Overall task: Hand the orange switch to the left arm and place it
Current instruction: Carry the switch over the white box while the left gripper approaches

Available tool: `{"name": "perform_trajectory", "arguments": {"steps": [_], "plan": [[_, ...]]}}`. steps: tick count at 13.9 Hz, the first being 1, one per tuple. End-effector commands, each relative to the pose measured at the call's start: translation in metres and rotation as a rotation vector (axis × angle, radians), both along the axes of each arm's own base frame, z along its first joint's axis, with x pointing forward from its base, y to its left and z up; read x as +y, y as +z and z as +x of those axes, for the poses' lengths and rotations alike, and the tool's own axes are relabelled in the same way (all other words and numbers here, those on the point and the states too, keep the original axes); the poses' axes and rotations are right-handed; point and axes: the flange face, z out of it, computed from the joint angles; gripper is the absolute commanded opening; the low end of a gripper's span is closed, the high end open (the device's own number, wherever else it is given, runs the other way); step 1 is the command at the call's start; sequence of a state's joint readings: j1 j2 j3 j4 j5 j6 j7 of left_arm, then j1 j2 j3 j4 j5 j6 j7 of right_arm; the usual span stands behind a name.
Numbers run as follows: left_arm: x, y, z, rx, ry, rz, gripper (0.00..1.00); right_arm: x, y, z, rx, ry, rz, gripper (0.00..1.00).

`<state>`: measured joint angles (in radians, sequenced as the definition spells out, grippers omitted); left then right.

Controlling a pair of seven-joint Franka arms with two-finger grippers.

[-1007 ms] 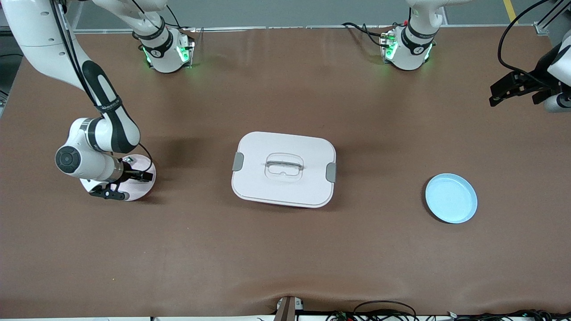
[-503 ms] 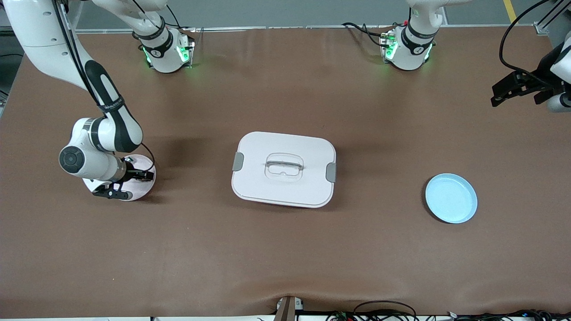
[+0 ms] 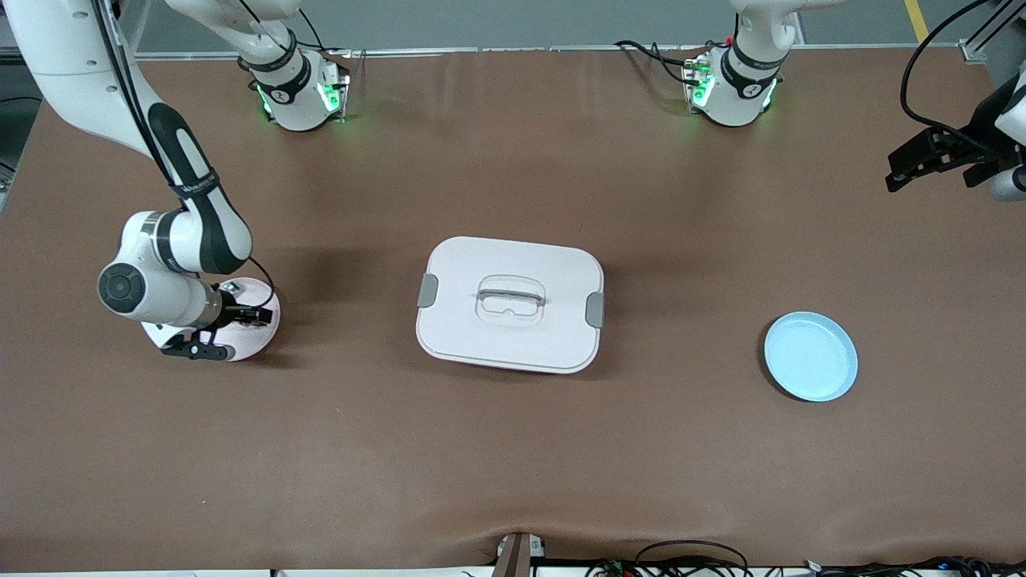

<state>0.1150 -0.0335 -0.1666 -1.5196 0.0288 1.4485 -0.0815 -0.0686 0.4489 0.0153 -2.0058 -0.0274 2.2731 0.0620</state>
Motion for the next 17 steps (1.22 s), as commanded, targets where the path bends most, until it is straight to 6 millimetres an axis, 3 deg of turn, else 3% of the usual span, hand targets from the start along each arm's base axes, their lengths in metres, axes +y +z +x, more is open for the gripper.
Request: {"name": "perform_trajectory", "arguments": {"steps": [1, 4, 8, 11, 12, 14, 16, 17], "plan": [[0.001, 0.007, -0.002, -0.014, -0.005, -0.001, 1.0, 0.001, 0.068, 0.008, 0.038, 0.017, -0.012, 0.26], [0.001, 0.007, -0.003, -0.01, -0.007, 0.001, 1.0, 0.023, 0.137, 0.019, 0.125, 0.021, -0.021, 0.26], [0.002, 0.013, -0.008, -0.012, -0.008, 0.004, 1.0, 0.109, 0.213, 0.024, 0.16, -0.066, -0.092, 0.26], [-0.001, 0.014, -0.009, -0.011, -0.011, 0.002, 1.0, 0.195, 0.244, 0.013, 0.128, -0.142, -0.136, 0.25], [-0.006, 0.014, -0.01, -0.011, -0.02, -0.001, 1.0, 0.232, 0.251, 0.004, 0.106, -0.17, -0.152, 0.24], [-0.019, 0.011, -0.009, -0.004, -0.034, -0.074, 1.0, 0.303, 0.261, -0.02, 0.134, -0.282, -0.077, 0.24], [-0.033, 0.01, -0.007, -0.007, -0.051, -0.16, 1.0, 0.358, 0.279, -0.037, 0.176, -0.41, 0.026, 0.24], [-0.051, 0.008, -0.007, -0.009, -0.079, -0.186, 1.0, 0.385, 0.286, -0.039, 0.187, -0.469, 0.082, 0.22]]}}
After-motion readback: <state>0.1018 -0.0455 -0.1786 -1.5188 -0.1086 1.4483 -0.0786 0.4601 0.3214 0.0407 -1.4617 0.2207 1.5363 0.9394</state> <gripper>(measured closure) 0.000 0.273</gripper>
